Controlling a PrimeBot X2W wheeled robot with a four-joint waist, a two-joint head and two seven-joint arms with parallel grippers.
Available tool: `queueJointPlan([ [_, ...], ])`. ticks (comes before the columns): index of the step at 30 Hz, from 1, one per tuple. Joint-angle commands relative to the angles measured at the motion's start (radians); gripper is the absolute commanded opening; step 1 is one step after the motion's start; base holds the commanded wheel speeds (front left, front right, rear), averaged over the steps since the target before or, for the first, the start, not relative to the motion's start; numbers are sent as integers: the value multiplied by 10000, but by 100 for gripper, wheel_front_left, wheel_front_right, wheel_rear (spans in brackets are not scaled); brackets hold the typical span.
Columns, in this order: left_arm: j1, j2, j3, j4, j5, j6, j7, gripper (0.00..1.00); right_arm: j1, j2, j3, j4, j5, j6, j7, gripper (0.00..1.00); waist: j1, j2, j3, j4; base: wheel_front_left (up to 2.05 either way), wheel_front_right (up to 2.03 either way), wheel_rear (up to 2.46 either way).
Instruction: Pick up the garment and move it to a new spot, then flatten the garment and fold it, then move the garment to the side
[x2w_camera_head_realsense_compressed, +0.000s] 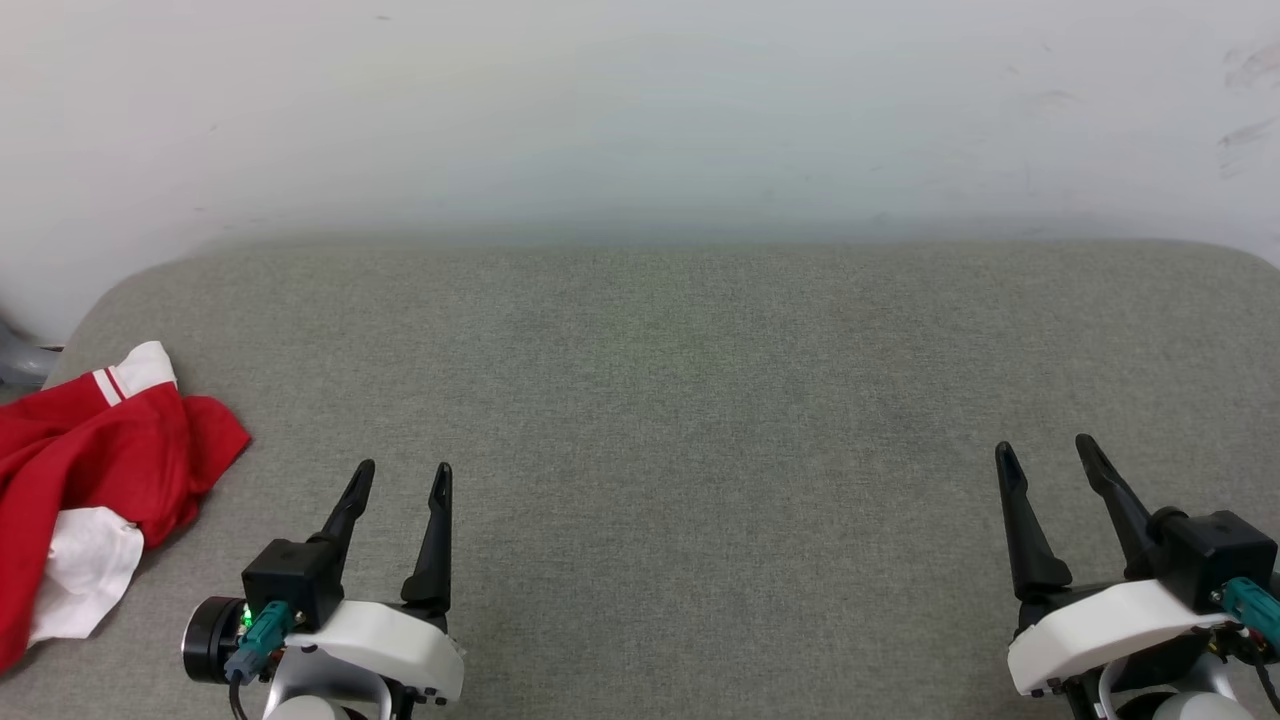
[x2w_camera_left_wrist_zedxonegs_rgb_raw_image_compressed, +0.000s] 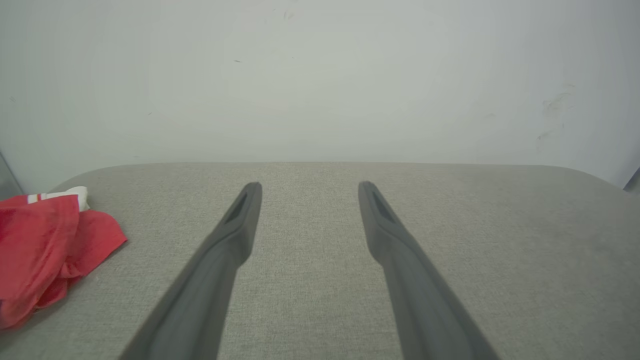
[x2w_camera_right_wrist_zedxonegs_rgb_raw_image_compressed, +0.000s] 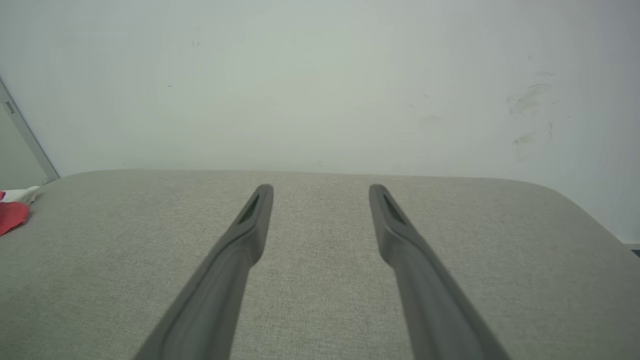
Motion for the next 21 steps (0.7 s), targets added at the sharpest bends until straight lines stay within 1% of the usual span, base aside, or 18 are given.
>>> queueJointPlan([
  [1,-111,-5,10,-11,160,-15,-82,100,44,36,-6,-100,-210,-3,-19,100,0,0,-2,2,0,0,0],
  [9,-116,-105,151,-49,378,-104,-228,100,156,52,-69,-184,-620,-3,-103,100,0,0,-1,58,0,0,0],
  [13,-188,-129,138,-11,561,-185,-288,100,187,54,-75,-296,-707,-3,-189,100,0,0,15,225,0,0,0],
  [15,-211,-142,153,-61,628,-187,-332,100,209,54,-66,-351,-774,-3,-208,100,0,0,25,359,0,0,0],
  [16,-230,-155,222,-30,535,-213,-348,100,228,56,13,-407,-649,-3,-207,100,0,0,34,605,0,0,0],
  [21,-242,-187,294,9,337,-252,-337,100,174,54,100,-463,-535,-3,-162,100,0,0,38,1154,0,0,0],
])
